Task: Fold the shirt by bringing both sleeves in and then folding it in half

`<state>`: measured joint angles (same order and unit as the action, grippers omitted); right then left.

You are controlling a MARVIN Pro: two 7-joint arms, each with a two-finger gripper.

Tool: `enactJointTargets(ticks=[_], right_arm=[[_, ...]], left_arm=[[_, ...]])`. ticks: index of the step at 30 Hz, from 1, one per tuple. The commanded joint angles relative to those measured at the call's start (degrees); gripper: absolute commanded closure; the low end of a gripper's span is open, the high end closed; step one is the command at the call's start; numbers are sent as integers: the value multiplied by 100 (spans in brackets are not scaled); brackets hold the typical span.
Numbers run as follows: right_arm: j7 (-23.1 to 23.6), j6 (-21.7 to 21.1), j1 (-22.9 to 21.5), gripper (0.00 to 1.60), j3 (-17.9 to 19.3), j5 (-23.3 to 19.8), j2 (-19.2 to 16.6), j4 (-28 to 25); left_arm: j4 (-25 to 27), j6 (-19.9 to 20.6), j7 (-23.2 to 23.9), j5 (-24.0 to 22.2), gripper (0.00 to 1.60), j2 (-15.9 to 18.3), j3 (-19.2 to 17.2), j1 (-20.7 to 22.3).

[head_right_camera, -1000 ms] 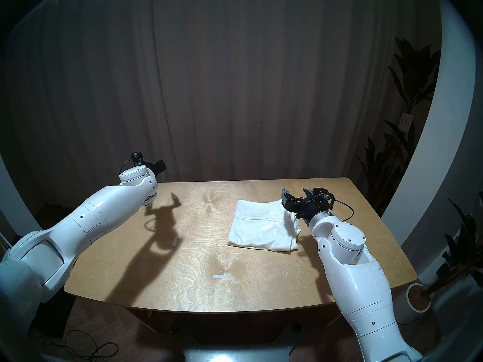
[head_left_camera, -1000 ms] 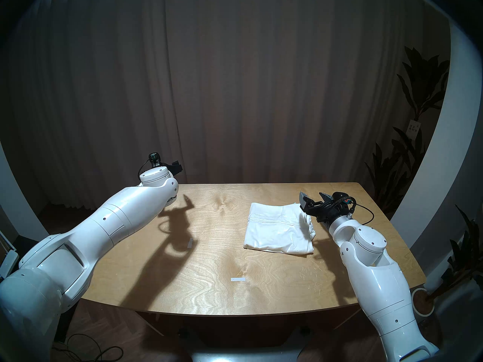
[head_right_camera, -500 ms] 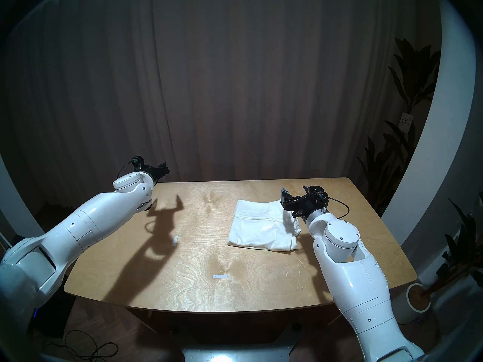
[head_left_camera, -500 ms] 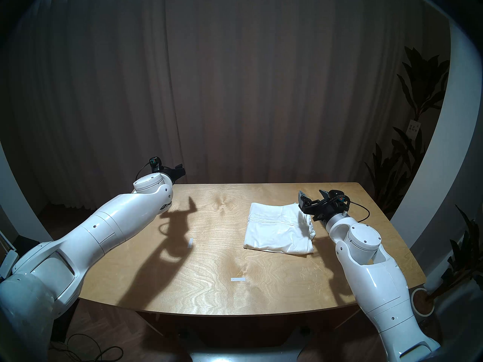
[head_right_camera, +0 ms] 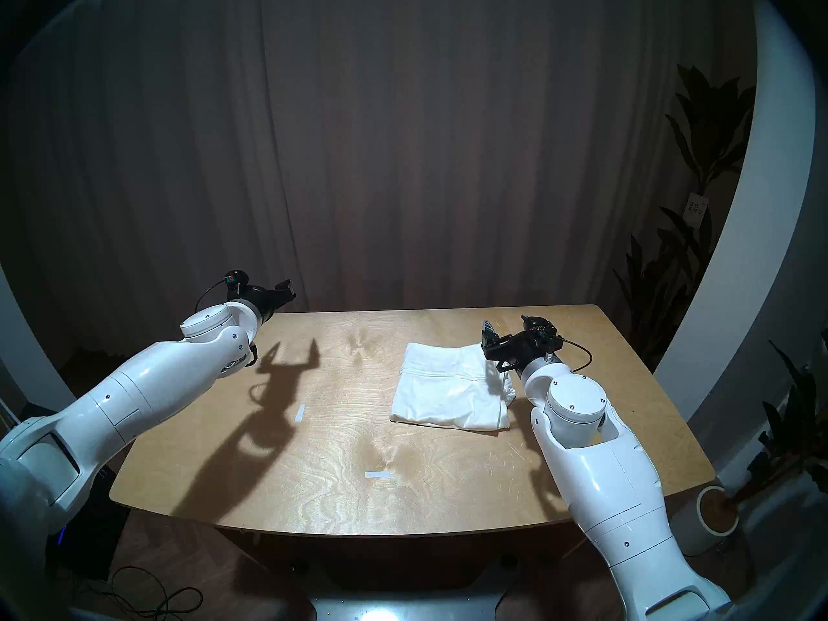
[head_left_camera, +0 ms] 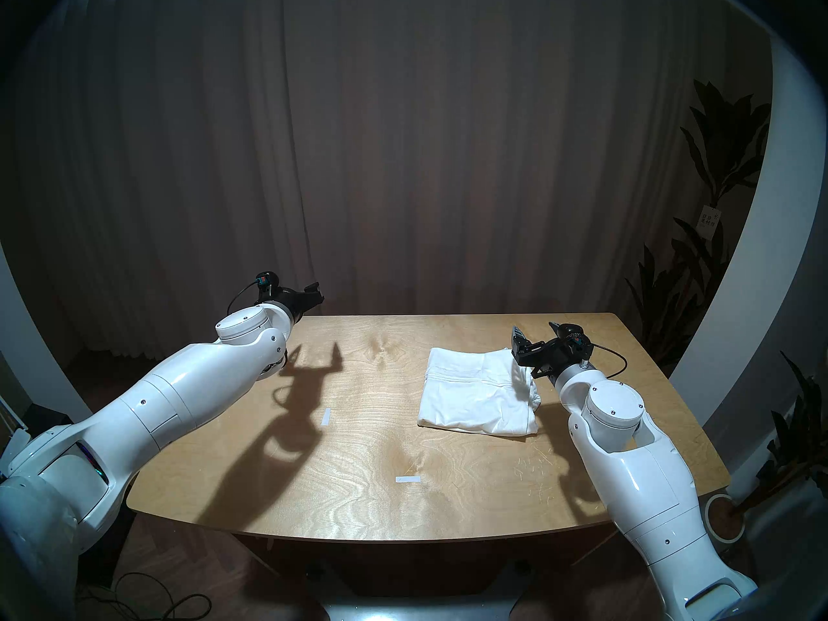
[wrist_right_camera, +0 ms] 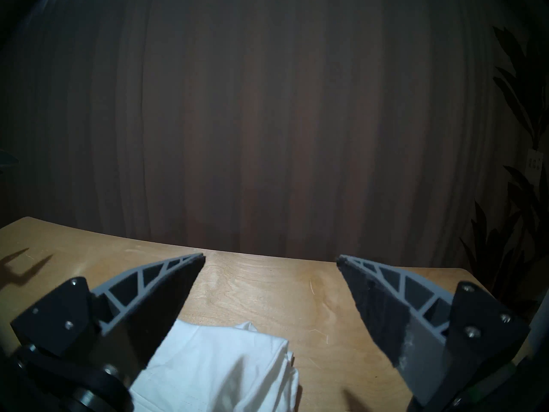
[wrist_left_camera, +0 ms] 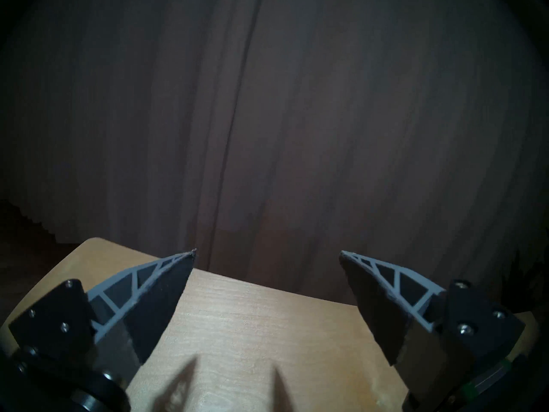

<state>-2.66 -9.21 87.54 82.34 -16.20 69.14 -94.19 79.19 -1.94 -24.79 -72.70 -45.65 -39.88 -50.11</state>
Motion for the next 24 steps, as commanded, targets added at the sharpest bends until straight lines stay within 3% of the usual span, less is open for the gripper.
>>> enactJointTargets(ticks=[1,11,13,24], right_arm=[[-178,127,-230,0,-45,254,-15,51],[-308,267,-433,0,-228,515,-41,188],[-317,317,-498,0,-282,593,-76,248],[-324,659,-730,0,-313,752,-170,628]], left_arm=[[525,-340,349,474,0,331,85,-20],[938,-801,780,1193,0,912,321,-239],[982,-1024,876,1478,0,1151,382,-332],[932,-1988,1039,2485,0,1713,390,-716]])
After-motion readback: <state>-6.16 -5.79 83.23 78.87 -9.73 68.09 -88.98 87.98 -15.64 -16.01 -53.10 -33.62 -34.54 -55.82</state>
